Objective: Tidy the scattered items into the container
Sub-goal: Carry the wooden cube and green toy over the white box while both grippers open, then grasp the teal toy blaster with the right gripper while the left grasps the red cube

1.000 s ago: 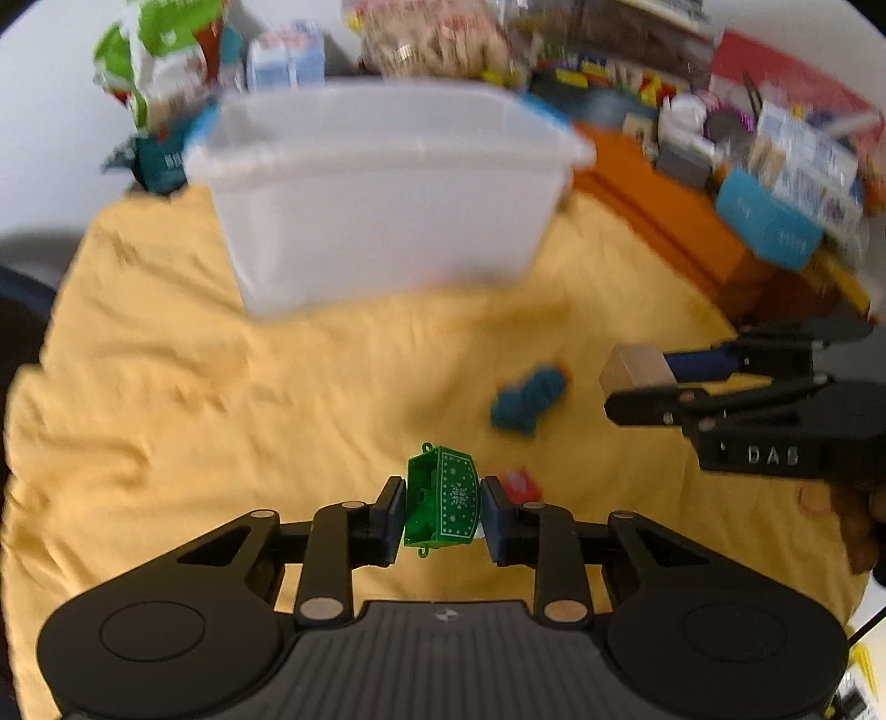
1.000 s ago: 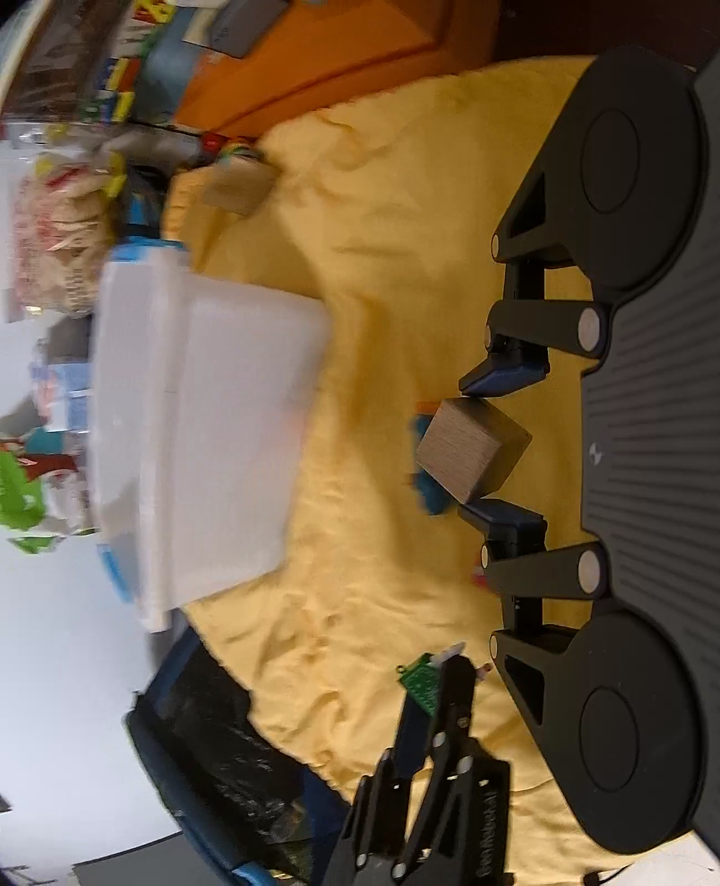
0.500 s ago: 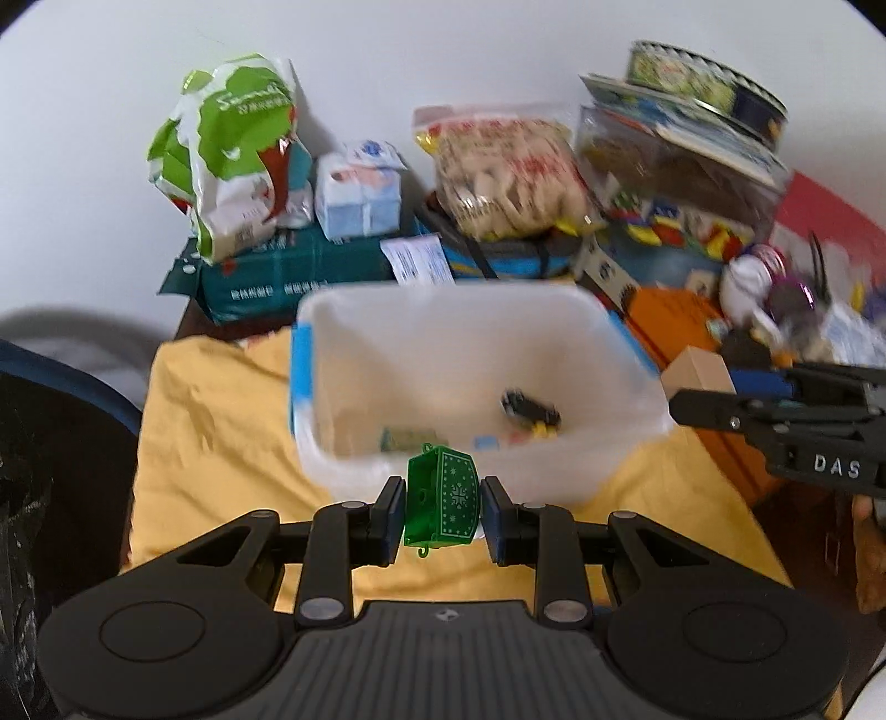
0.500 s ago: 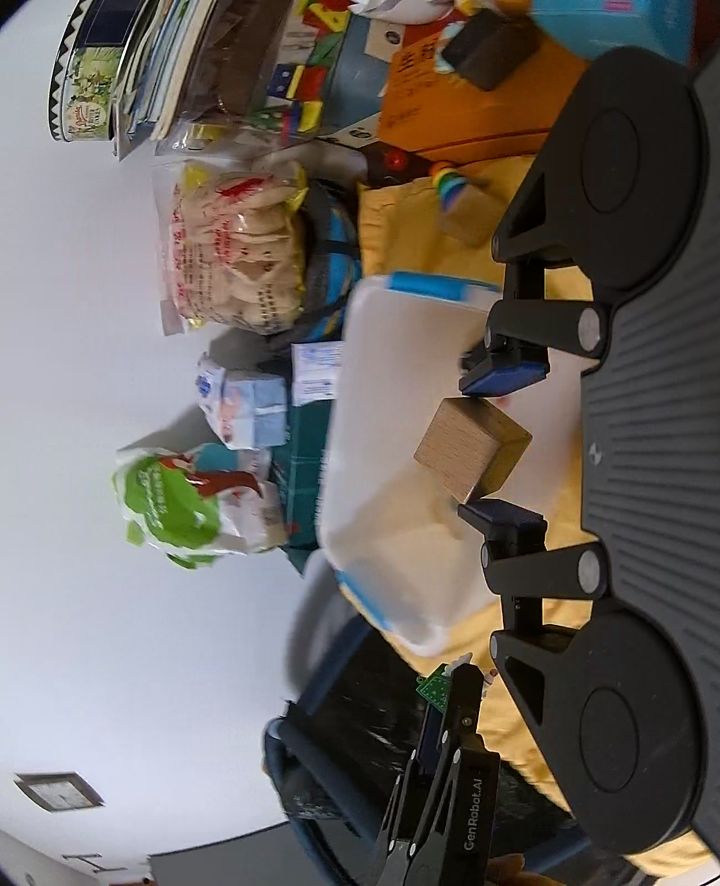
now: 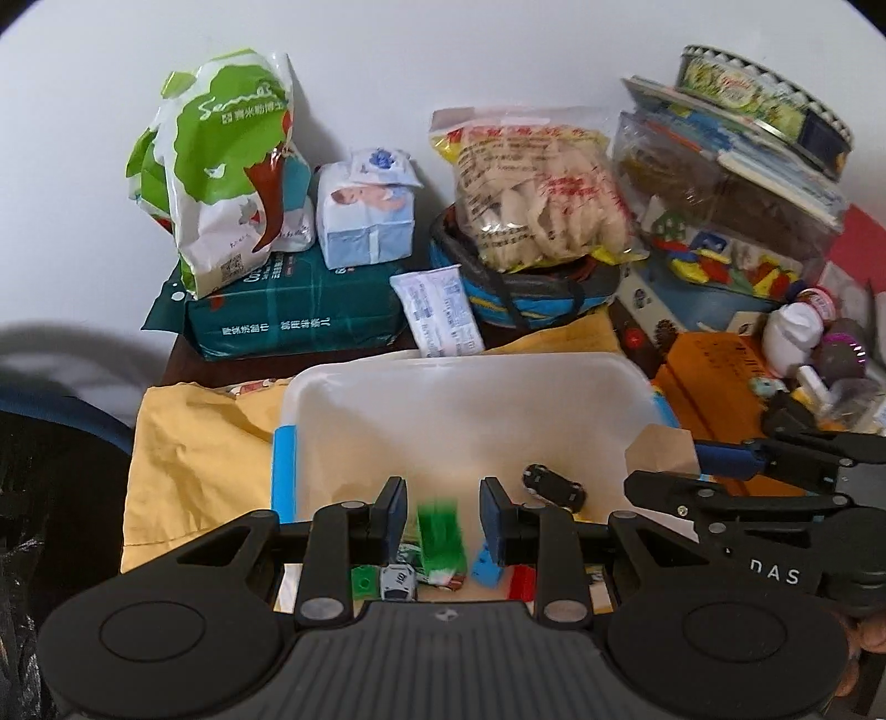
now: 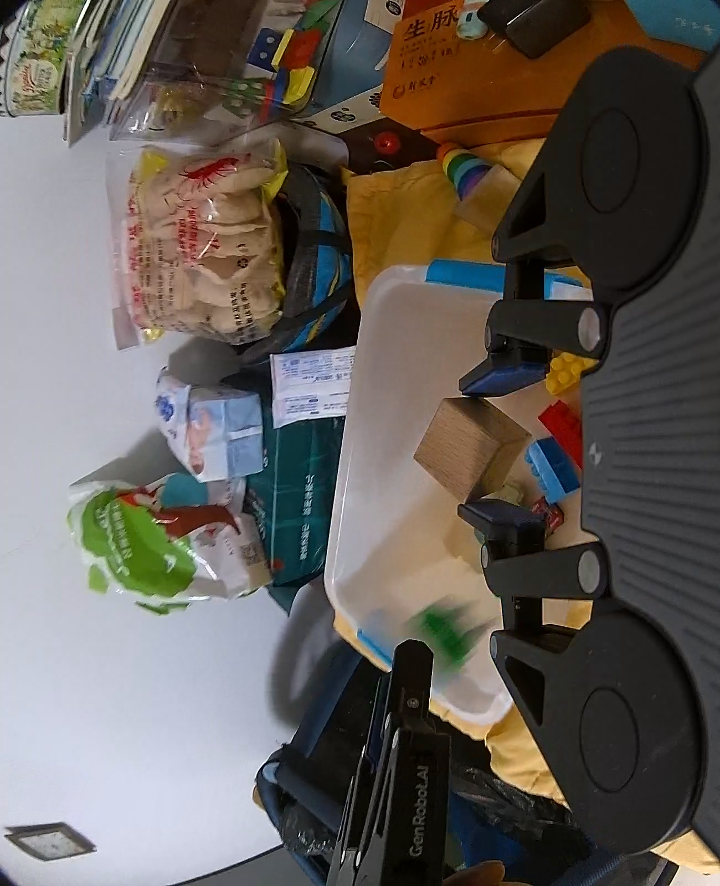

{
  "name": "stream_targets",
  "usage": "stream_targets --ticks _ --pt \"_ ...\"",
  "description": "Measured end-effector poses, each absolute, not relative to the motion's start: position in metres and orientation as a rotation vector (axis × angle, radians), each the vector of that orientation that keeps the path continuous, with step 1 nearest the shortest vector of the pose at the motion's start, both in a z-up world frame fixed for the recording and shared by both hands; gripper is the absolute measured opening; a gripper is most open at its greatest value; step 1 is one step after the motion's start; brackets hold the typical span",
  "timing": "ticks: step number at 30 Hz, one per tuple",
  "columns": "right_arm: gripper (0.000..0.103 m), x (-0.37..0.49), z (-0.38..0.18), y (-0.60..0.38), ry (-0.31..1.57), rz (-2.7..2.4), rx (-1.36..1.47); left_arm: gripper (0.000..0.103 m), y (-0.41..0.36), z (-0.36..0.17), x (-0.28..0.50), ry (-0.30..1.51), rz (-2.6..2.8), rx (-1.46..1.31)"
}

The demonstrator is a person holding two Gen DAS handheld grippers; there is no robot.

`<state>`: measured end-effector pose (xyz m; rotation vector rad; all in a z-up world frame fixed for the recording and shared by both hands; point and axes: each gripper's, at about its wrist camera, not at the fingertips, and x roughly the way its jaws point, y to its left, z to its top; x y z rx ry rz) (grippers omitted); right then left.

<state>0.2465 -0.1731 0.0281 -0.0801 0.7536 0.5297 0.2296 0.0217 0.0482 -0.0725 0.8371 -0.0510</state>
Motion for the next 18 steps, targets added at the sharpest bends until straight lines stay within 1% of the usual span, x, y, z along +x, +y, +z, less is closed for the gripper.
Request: stream_targets --ticks 1,2,3,4,6,11,18 --pt "0.046 0.251 0.026 -0.171 0.771 0.526 -0.087 0.037 0.022 0.044 0.235 0.851 -0.044 -0.068" --pt "0.046 0.254 0.023 -0.169 0.785 0.519 -0.096 0.045 0.022 0.039 0.24 0.871 -0.034 -0.063" --pt "0.051 0.258 0.021 -0.168 0.795 0.509 -0.104 0.049 0.022 0.034 0.246 0.892 -0.019 -0.06" --pt "0.066 0.261 0.018 -0.166 0.807 0.494 -0.112 0.052 0.023 0.028 0.25 0.912 -0.001 -0.056" --pt "0.08 0.264 0.016 -0.166 0.812 0.483 -0.12 0.052 0.026 0.021 0.254 0.943 0.023 -0.05" --pt "0.081 0.251 0.022 -0.172 0.783 0.512 -0.127 0.053 0.027 0.02 0.235 0.923 -0.008 -0.018" --pt "0.081 0.196 0.021 -0.188 0.727 0.571 -0.129 0.056 0.027 0.014 0.172 0.878 -0.076 -0.065"
